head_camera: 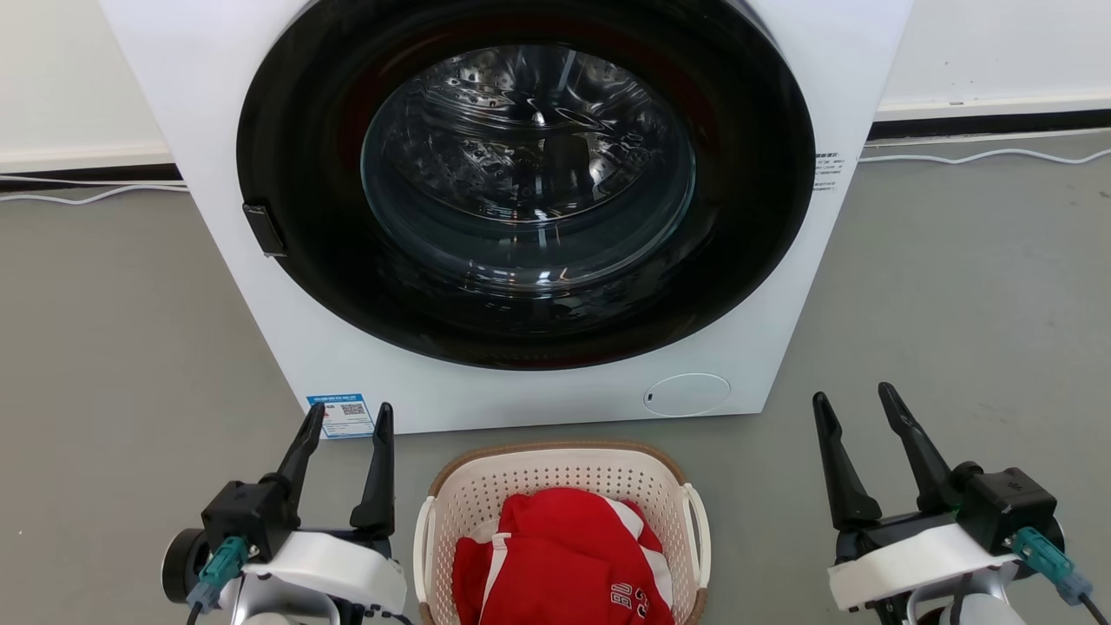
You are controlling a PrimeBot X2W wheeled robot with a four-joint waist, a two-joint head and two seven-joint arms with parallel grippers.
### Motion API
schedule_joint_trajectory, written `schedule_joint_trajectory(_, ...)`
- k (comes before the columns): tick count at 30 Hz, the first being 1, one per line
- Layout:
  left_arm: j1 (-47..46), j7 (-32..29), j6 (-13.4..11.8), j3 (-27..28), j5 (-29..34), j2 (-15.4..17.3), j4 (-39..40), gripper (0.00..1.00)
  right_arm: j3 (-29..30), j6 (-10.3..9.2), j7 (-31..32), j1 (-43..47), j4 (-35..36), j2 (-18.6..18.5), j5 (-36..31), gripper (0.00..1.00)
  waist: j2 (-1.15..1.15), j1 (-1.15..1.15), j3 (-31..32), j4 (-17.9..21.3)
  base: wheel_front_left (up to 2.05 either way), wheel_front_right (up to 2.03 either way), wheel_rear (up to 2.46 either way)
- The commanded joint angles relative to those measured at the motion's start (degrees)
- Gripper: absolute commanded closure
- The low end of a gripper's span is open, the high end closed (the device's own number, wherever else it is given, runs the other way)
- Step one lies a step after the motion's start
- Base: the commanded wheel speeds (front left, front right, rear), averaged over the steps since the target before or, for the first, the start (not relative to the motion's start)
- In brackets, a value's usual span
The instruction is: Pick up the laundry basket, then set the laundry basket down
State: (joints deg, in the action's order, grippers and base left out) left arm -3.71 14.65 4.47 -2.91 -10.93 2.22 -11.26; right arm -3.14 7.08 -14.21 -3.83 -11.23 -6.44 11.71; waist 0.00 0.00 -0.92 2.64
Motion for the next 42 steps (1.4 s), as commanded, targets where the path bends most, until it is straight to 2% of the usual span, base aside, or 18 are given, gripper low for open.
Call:
schedule_joint_trajectory(1, -3.2, 0.3, -0.5, 1.7, 0.2, 0.7, 1.3, 0.0, -0.8, 0.41, -0.8, -2.7, 1.3, -0.2, -0.4, 0.0, 0.0, 0.0, 0.0, 0.0, 0.0, 0.0, 0.0)
schedule_joint_trajectory(13, -3.1, 0.3, -0.6, 1.7, -0.3, 0.7, 0.1, 0.0, -1.1, 0.41, -0.8, -2.5, 0.2, -0.2, 0.1, 0.0, 0.0, 0.0, -0.3, 0.1, 0.0, 0.0, 0.0)
schedule_joint_trajectory(25, -4.1, 0.3, -0.7, 1.9, -0.9, 0.7, -1.7, 0.0, -1.6, 0.41, -0.8, -3.3, -0.8, -0.5, 0.8, 0.0, 0.0, 0.0, -3.4, 0.5, 0.0, 0.0, 0.0)
schedule_joint_trajectory(37, -7.4, 0.3, -0.7, 2.5, -1.1, 0.7, -4.7, 0.0, -2.8, 0.41, -0.8, -6.2, -2.2, -0.6, 2.1, 0.0, 0.0, 0.0, -10.2, 1.1, 0.0, 0.0, 0.0)
schedule_joint_trajectory(42, -9.2, 0.3, -0.4, 2.8, -1.2, 0.7, -6.7, 0.0, -3.6, 0.41, -0.8, -7.8, -4.9, -0.9, 2.7, 0.0, 0.0, 0.0, -13.4, 1.1, 0.0, 0.0, 0.0)
